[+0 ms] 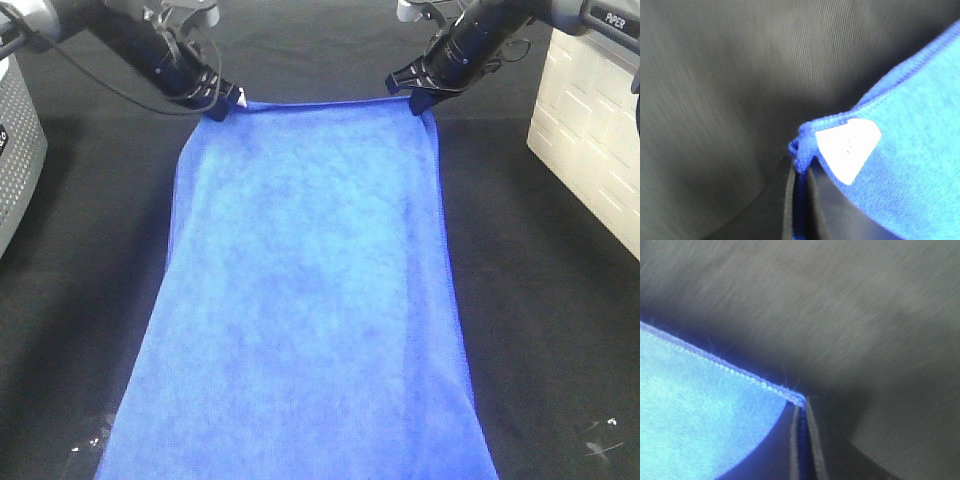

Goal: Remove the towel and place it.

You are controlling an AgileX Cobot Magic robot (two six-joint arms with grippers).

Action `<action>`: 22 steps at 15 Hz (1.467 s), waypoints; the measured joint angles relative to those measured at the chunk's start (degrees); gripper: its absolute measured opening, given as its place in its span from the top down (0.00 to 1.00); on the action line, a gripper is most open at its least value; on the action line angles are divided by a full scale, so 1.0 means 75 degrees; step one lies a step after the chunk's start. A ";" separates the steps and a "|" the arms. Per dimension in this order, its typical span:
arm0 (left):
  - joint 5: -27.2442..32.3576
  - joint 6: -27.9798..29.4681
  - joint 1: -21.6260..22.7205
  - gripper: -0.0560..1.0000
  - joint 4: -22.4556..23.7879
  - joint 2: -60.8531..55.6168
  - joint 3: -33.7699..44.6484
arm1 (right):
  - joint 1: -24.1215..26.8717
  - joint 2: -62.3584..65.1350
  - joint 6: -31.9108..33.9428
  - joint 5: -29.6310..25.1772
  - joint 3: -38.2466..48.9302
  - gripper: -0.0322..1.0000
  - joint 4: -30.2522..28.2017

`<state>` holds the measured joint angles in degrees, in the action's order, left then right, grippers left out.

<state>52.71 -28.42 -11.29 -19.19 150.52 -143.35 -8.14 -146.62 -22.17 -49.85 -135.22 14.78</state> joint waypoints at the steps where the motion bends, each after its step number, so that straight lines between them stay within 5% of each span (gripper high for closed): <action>1: -0.0076 -0.0031 -0.0053 0.92 0.0122 0.0000 -0.0031 | 0.0000 0.0000 0.0000 0.0076 0.0000 0.96 -0.0122; 8: -0.1788 0.0367 -0.0527 0.92 0.1589 0.0099 -0.0076 | 0.0053 0.0000 0.0000 0.1184 0.0000 0.96 -0.0519; 22: -0.3911 0.0443 -0.0527 0.91 0.1688 0.1199 -0.0076 | 0.0061 -0.0817 -0.0153 0.2788 -0.0008 0.96 -0.0504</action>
<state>23.38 -25.10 -15.24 -6.53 159.51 -143.93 -7.68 -152.75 -23.32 -28.93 -135.28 11.00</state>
